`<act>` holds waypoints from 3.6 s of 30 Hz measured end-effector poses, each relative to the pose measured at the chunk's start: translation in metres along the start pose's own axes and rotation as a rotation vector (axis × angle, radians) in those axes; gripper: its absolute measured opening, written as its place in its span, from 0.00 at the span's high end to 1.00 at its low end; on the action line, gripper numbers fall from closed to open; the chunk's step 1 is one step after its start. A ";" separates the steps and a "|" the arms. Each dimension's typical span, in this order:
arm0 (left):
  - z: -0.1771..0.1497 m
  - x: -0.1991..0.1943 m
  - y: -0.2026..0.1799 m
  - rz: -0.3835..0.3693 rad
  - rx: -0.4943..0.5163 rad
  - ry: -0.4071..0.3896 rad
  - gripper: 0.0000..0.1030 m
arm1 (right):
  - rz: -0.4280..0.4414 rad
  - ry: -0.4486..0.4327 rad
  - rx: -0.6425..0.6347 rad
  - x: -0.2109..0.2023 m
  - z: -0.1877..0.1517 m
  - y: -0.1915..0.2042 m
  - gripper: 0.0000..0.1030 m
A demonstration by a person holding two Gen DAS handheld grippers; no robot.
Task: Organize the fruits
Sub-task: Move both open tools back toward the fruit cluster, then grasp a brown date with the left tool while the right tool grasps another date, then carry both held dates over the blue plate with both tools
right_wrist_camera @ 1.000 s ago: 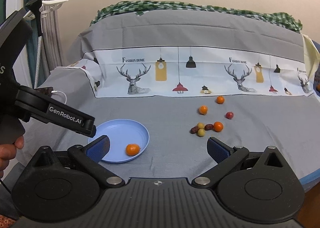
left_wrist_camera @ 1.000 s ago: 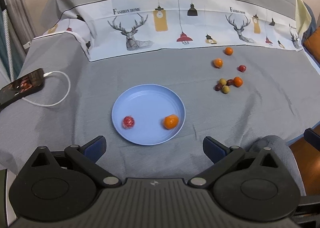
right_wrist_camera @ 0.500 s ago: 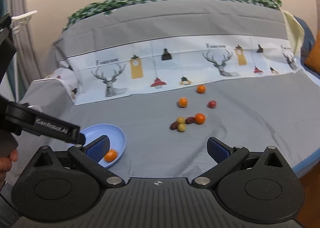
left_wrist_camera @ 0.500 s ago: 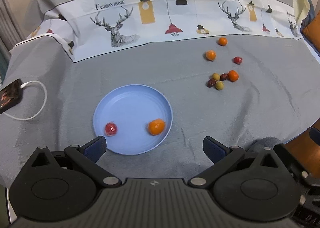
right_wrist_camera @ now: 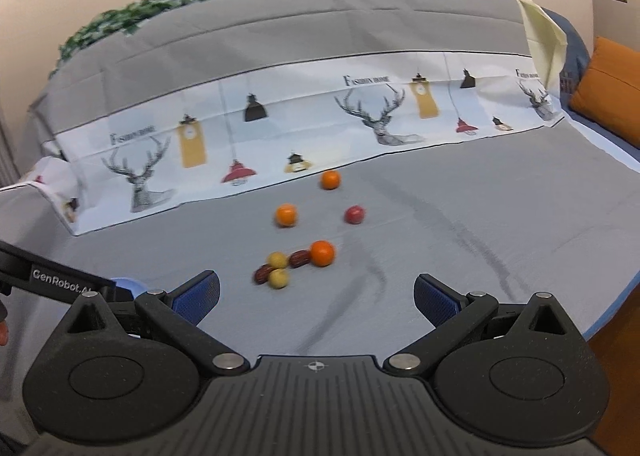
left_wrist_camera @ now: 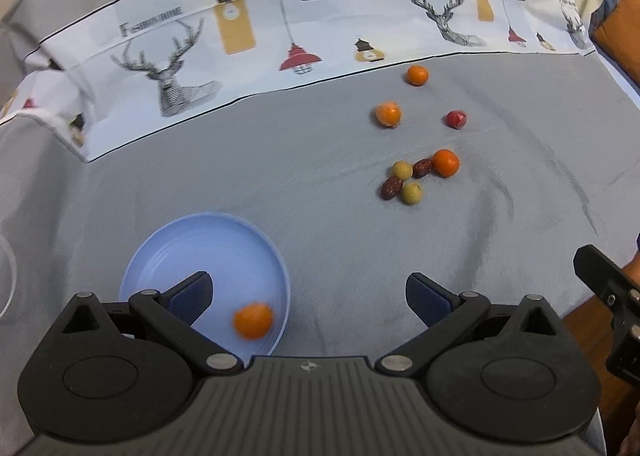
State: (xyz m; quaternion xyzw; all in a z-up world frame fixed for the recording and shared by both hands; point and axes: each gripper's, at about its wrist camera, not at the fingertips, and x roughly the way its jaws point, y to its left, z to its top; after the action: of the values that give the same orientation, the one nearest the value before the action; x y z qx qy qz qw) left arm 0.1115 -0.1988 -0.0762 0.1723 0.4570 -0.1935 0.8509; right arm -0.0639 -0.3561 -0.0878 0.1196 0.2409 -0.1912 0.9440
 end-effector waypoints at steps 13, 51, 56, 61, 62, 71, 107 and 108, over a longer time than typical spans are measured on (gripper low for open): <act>0.052 0.127 -0.034 -0.082 0.139 0.051 0.00 | 0.021 0.256 -0.013 0.148 0.006 -0.025 0.01; 0.087 0.162 -0.009 -0.338 0.231 -0.042 0.78 | 0.347 0.193 -0.706 0.287 0.069 0.002 0.79; 0.072 0.088 0.022 -0.291 0.059 -0.085 0.78 | 0.174 0.054 -0.324 0.212 0.090 -0.039 0.79; 0.036 0.015 0.044 -0.274 -0.052 -0.102 0.78 | 0.139 -0.019 -0.059 0.097 0.071 -0.047 0.79; 0.027 0.000 0.050 -0.268 -0.067 -0.097 0.78 | 0.143 -0.019 -0.029 0.075 0.065 -0.042 0.79; -0.047 -0.085 0.076 -0.238 -0.100 -0.141 0.78 | 0.267 -0.005 0.052 -0.052 0.025 0.025 0.79; -0.135 -0.170 0.127 -0.185 -0.235 -0.222 0.78 | 0.388 0.011 -0.099 -0.131 -0.027 0.116 0.79; -0.135 -0.169 0.128 -0.184 -0.240 -0.219 0.78 | 0.388 0.014 -0.099 -0.130 -0.027 0.116 0.79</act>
State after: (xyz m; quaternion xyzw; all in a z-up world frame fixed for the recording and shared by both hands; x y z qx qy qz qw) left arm -0.0078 0.0044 0.0113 0.0047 0.3951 -0.2323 0.8887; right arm -0.1317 -0.2037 -0.0300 0.1185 0.2290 0.0071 0.9662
